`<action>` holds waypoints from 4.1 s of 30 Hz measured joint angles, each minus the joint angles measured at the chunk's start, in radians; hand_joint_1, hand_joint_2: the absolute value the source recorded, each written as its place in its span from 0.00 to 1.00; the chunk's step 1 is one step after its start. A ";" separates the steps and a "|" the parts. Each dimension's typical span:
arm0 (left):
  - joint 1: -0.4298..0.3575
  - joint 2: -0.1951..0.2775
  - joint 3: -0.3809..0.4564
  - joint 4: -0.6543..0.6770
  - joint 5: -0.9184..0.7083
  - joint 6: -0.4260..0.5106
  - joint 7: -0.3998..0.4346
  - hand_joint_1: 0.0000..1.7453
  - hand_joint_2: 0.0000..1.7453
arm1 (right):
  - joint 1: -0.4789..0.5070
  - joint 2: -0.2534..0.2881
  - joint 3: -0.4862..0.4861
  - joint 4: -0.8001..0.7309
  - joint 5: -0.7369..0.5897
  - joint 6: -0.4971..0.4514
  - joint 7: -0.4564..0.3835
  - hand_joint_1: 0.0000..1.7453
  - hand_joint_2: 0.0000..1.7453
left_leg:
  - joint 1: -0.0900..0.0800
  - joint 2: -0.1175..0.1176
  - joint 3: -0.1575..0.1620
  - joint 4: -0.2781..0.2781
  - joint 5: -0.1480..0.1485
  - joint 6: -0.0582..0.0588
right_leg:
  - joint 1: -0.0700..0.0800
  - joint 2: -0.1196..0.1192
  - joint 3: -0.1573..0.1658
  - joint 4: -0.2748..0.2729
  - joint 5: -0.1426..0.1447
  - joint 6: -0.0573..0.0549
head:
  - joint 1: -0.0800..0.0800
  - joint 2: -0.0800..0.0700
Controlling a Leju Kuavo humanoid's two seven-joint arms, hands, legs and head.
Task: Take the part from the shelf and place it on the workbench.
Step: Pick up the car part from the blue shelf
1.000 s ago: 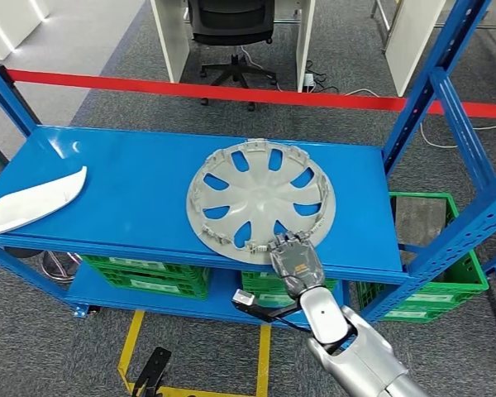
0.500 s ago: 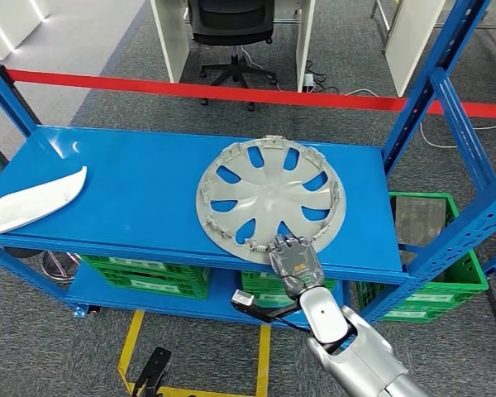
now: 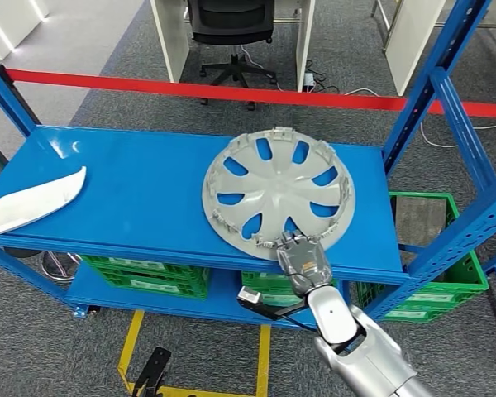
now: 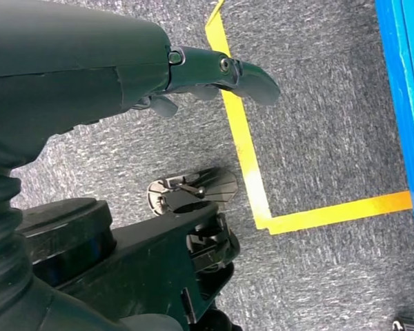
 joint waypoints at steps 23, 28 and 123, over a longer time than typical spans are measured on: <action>0.006 0.000 0.047 0.000 0.011 -0.015 -0.140 0.00 1.00 | 0.018 -0.103 0.000 -0.255 0.021 -0.018 -0.037 1.00 1.00 | 0.000 0.000 0.000 -0.001 0.000 0.000 | 0.000 0.000 -0.001 0.000 0.000 0.000 | 0.000 0.000; 0.007 0.000 0.048 0.000 0.012 -0.033 -0.150 0.00 1.00 | 0.026 -0.109 0.001 -0.259 0.020 -0.022 -0.040 1.00 1.00 | 0.000 0.000 0.000 -0.001 0.000 0.000 | 0.000 0.000 0.000 0.000 0.000 0.000 | 0.000 0.000; 0.009 0.002 0.100 0.000 -0.030 0.035 0.045 0.00 1.00 | 0.168 -0.199 0.081 -0.457 -0.072 -0.095 -0.129 1.00 1.00 | 0.030 0.006 0.037 -0.003 -0.038 0.006 | -0.038 -0.008 -0.155 0.182 -0.044 0.059 | -0.008 0.000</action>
